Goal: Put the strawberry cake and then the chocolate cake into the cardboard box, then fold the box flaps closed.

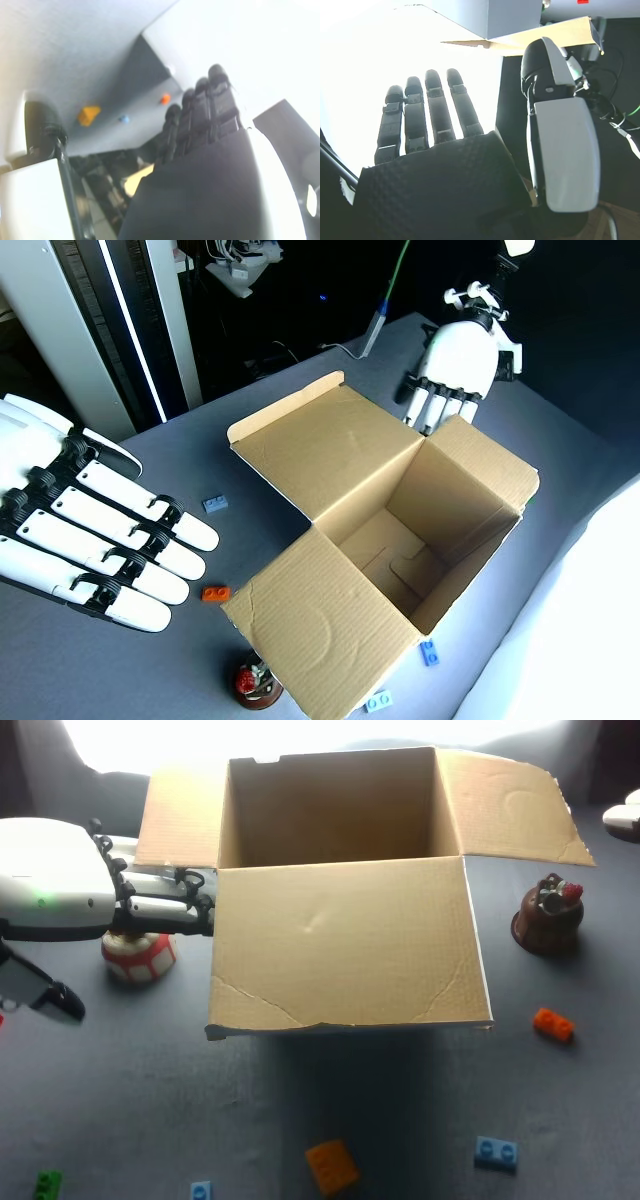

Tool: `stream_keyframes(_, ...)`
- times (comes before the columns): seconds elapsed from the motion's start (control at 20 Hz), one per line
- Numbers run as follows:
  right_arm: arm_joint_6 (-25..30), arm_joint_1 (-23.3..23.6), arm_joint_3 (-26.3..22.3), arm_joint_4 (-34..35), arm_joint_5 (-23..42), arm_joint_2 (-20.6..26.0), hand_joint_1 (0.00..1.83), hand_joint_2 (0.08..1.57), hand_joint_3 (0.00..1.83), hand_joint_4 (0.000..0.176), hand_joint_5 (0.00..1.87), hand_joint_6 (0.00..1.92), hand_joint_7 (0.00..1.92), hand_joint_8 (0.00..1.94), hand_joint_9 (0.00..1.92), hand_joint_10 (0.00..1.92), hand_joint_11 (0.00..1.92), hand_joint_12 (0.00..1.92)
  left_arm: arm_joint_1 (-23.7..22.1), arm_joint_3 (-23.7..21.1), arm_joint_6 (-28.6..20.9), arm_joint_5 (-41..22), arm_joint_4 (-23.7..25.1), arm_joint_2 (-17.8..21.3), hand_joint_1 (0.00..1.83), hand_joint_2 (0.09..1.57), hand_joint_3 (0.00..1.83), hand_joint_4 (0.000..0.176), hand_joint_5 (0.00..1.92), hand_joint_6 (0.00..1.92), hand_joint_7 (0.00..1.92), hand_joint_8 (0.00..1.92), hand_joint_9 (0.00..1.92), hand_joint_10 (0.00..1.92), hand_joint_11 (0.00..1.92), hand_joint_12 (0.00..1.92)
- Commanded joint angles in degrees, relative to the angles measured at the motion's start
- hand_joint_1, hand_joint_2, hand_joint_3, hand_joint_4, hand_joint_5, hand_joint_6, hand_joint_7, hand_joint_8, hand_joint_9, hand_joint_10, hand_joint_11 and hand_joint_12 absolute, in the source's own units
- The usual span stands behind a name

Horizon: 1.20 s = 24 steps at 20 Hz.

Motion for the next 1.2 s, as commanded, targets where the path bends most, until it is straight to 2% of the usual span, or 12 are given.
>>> stream_keyframes(0.0, -0.03, 0.81, 0.02, 0.40, 6.41, 0.64, 0.33, 1.13, 0.00, 0.000, 0.20, 0.02, 0.16, 0.00, 0.13, 0.01, 0.00, 0.36, -0.64, 0.36, -0.16, 0.42, -2.93, -0.02, 1.24, 0.96, 0.02, 0.064, 0.00, 0.00, 0.02, 0.00, 0.05, 0.01, 0.00, 0.24)
stream_keyframes(0.05, -0.03, 0.82, 0.02, 0.40, 6.42, 0.64, 0.33, 1.13, 0.00, 0.000, 0.20, 0.02, 0.17, 0.01, 0.13, 0.01, 0.00, 0.39, -0.63, 0.66, -0.36, 1.01, -1.79, -0.35, 1.26, 0.96, 0.02, 0.062, 0.00, 0.00, 0.02, 0.00, 0.03, 0.00, 0.00, 0.22)
stream_keyframes(0.2, -0.04, 0.77, 0.04, 0.40, 6.39, 0.64, 0.32, 1.14, 0.00, 0.000, 0.19, 0.00, 0.15, 0.00, 0.10, 0.00, 0.00, 0.30, 0.24, 1.83, -0.48, 2.85, -0.27, -1.71, 1.29, 0.97, 0.02, 0.056, 0.00, 0.00, 0.02, 0.00, 0.02, 0.00, 0.00, 0.21)
stream_keyframes(0.35, -0.04, 1.02, 0.04, 0.40, 6.50, 0.61, 0.28, 1.14, 0.00, 0.000, 0.20, 0.01, 0.17, 0.00, 0.13, 0.01, 0.00, 0.37, 0.86, 3.16, -1.05, 3.98, -0.27, -2.90, 1.32, 0.96, 0.02, 0.060, 0.00, 0.00, 0.00, 0.00, 0.01, 0.00, 0.00, 0.21)
stream_keyframes(0.45, -0.03, 1.17, 0.04, 0.40, 6.50, 0.50, 0.28, 1.14, 0.00, 0.000, 0.20, 0.01, 0.17, 0.00, 0.13, 0.01, 0.00, 0.37, 1.49, 4.08, -2.47, 5.83, -0.24, -3.90, 1.32, 0.96, 0.01, 0.060, 0.00, 0.00, 0.00, 0.00, 0.01, 0.00, 0.00, 0.21)
stream_keyframes(0.6, -0.03, 1.41, 0.03, 0.40, 6.51, 0.45, 0.28, 1.14, 0.00, 0.000, 0.20, 0.00, 0.17, 0.00, 0.13, 0.01, 0.00, 0.37, 2.51, 6.32, -6.56, 9.15, 2.70, -6.03, 1.32, 0.96, 0.01, 0.060, 0.00, 0.00, 0.00, 0.00, 0.01, 0.00, 0.00, 0.21)
stream_keyframes(0.7, -0.03, 1.45, 0.02, 0.40, 6.52, 0.44, 0.28, 1.14, 0.00, 0.000, 0.20, 0.01, 0.18, 0.01, 0.14, 0.02, 0.00, 0.37, 2.90, 7.37, -6.65, 11.01, 2.70, -6.98, 1.28, 0.96, 0.02, 0.057, 0.00, 0.00, 0.00, 0.00, 0.00, 0.00, 0.00, 0.21)
stream_keyframes(0.8, -0.03, 1.45, 0.02, 0.40, 6.52, 0.43, 0.28, 1.14, 0.00, 0.000, 0.20, 0.00, 0.19, 0.00, 0.16, 0.02, 0.00, 0.51, 2.68, 8.08, -6.65, 12.24, 2.71, -7.64, 1.29, 0.96, 0.01, 0.055, 0.00, 0.00, 0.00, 0.00, 0.00, 0.00, 0.00, 0.16)
stream_keyframes(1.15, -0.03, 1.47, -0.11, 0.40, 6.57, 0.43, 0.28, 1.14, 0.00, 0.000, 0.20, 0.00, 0.19, 0.00, 0.16, 0.02, 0.00, 0.51, 2.66, 10.08, -6.65, 14.21, 2.91, -9.35, 1.29, 0.96, 0.01, 0.055, 0.00, 0.00, 0.00, 0.00, 0.00, 0.00, 0.00, 0.16)
